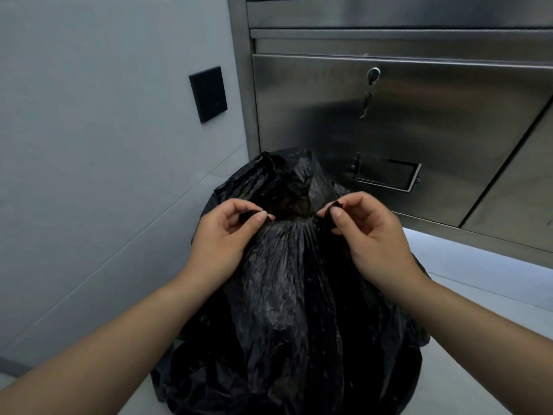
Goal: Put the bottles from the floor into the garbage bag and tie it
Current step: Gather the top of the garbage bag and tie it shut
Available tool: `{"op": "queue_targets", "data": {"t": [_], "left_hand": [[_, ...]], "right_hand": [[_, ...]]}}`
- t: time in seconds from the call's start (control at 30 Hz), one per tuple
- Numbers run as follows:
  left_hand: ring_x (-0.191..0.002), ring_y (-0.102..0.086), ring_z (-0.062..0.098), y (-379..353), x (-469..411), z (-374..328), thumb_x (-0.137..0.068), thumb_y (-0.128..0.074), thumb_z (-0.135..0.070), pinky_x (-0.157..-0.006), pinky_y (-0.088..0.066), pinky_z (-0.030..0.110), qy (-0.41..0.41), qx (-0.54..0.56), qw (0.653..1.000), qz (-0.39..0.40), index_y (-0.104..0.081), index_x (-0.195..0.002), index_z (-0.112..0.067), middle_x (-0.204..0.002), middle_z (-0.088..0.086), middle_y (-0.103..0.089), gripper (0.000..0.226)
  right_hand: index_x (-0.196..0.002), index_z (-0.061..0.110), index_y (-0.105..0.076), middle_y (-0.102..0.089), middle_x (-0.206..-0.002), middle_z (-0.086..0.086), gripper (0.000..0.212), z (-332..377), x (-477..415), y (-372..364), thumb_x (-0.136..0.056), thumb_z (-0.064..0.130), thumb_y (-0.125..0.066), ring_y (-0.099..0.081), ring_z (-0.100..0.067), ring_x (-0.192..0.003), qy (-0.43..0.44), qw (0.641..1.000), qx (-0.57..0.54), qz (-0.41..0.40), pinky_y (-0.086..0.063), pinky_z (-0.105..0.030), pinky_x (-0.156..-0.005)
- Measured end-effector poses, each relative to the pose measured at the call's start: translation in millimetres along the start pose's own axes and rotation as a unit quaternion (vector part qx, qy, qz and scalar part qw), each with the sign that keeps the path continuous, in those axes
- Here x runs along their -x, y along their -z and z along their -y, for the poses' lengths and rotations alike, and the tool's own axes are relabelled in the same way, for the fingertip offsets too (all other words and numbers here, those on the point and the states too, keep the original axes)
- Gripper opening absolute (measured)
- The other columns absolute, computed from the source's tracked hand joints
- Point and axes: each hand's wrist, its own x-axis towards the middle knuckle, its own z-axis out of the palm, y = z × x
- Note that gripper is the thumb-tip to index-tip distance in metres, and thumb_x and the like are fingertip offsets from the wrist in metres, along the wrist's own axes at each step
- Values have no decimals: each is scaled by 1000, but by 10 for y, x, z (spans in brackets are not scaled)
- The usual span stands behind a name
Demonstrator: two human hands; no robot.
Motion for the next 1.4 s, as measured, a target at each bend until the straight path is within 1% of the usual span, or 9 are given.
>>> {"op": "queue_targets", "data": {"t": [0.23, 0.47, 0.63, 0.83, 0.97, 1.07, 1.2, 1.3, 1.4], "left_hand": [[-75, -70, 9, -57, 34, -110, -75, -63, -34, -66, -53, 16, -7, 74, 997, 24, -68, -80, -25, -79, -1, -76, 11], [-68, -66, 2, -9, 95, -37, -77, -57, -43, -64, -50, 13, 56, 73, 995, 24, -72, -77, -32, -72, -9, -73, 19], [-72, -68, 8, 6, 56, -121, -78, -58, -43, -66, -53, 19, 51, 135, 989, 15, -72, -79, -30, -75, -6, -72, 19], [-55, -54, 6, -28, 90, -7, -81, -53, -33, -57, -49, 16, 173, 265, 943, 100, -69, -69, -22, -53, -9, -50, 23], [-46, -47, 5, 142, 114, 268, -87, -48, -27, -52, -47, 14, 213, 238, 947, 23, -57, -79, -11, -47, -9, -43, 19], [-50, -48, 5, 144, 87, 316, -81, -52, -32, -58, -50, 16, 174, 184, 966, 50, -66, -72, -19, -49, -8, -48, 21], [-59, -53, 8, -79, -16, 102, -89, -52, -36, -75, -50, 23, 26, 56, 994, 85, -68, -75, -30, -53, -10, -51, 22], [-59, -54, 5, -171, -103, -103, -92, -47, -31, -73, -48, 19, -78, 16, 996, 51, -66, -78, -34, -53, -12, -50, 24], [-56, -49, 3, -192, -117, -220, -90, -49, -35, -72, -50, 18, -118, 21, 991, 64, -66, -79, -34, -52, -14, -49, 21]], "right_hand": [[-84, 17, -52, -71, -70, 5, 10, 74, -53, -112, -92, 12, -50, -64, -3, -67, -75, 991, -102, 54, -44, -13, -54], [-77, 19, -57, -71, -77, -1, 9, 64, -19, -25, -84, 21, -52, -70, -16, -82, -232, 917, -320, 57, -51, -17, -55], [-85, 20, -48, -69, -77, 1, 9, 59, -63, -26, -82, 26, -53, -64, -8, -66, -201, 934, -281, 94, -42, -14, -47], [-82, 17, -48, -58, -61, 4, 7, -222, -63, 12, -84, 23, -52, -54, -6, -55, -215, 944, -208, 138, -29, -12, -40], [-81, 15, -47, -54, -59, 2, 15, -466, 59, 155, -95, 10, -43, -44, -13, -58, -240, 956, -119, 118, -23, -15, -43], [-80, 19, -49, -57, -58, 6, 17, -472, 91, 217, -95, 13, -45, -46, -11, -58, -222, 966, -82, 104, -33, -16, -50], [-80, 24, -50, -64, -64, 7, 14, -205, -19, 53, -93, 19, -48, -58, -4, -62, -117, 984, -71, 116, -42, -11, -59], [-85, 17, -50, -66, -67, 3, 6, 42, -125, -30, -85, 24, -51, -60, -5, -66, -18, 990, -107, 85, -44, -11, -63], [-87, 16, -48, -64, -66, 2, 10, 167, -166, -60, -83, 25, -50, -60, -14, -62, -6, 984, -167, 56, -49, -20, -63]]}}
